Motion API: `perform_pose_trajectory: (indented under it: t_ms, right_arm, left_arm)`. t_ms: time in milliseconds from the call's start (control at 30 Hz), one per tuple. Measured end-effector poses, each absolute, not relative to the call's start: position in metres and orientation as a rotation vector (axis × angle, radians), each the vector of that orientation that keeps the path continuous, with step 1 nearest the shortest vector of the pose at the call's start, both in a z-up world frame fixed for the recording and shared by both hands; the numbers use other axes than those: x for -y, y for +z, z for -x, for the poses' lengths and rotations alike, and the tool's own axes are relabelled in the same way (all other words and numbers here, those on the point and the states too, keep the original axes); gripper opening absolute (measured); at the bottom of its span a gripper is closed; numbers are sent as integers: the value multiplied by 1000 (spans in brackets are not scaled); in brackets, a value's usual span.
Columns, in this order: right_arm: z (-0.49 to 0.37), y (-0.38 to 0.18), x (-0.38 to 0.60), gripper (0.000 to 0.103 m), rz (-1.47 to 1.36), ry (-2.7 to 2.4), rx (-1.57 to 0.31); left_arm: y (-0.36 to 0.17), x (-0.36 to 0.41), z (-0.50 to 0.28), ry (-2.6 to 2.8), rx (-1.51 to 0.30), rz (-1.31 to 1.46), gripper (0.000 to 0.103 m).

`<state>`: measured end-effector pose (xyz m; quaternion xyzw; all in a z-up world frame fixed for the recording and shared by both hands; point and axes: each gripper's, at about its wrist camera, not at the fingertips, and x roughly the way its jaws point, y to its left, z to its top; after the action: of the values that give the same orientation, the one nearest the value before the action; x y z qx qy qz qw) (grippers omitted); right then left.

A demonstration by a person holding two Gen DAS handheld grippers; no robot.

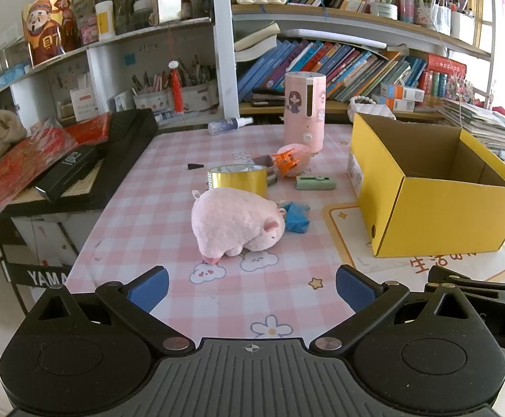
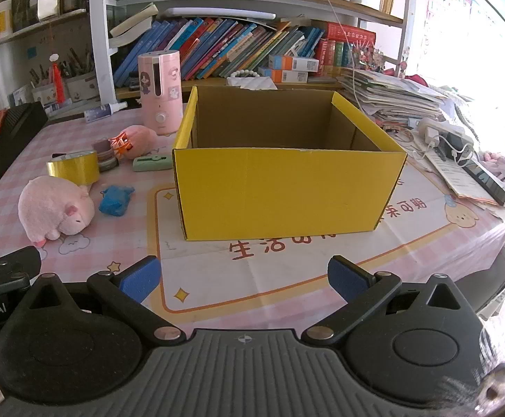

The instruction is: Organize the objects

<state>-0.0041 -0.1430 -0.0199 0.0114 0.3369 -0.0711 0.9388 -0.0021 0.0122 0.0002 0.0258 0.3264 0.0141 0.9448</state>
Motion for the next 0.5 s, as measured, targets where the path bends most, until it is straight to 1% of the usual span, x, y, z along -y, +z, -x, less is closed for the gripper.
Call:
perform_pose_trajectory:
  t_ms: [500]
  right_arm:
    - [-5,-23,134,103,-14,-140,-698]
  left_arm:
    - [-6,-21,-8,27,-678,-41,103]
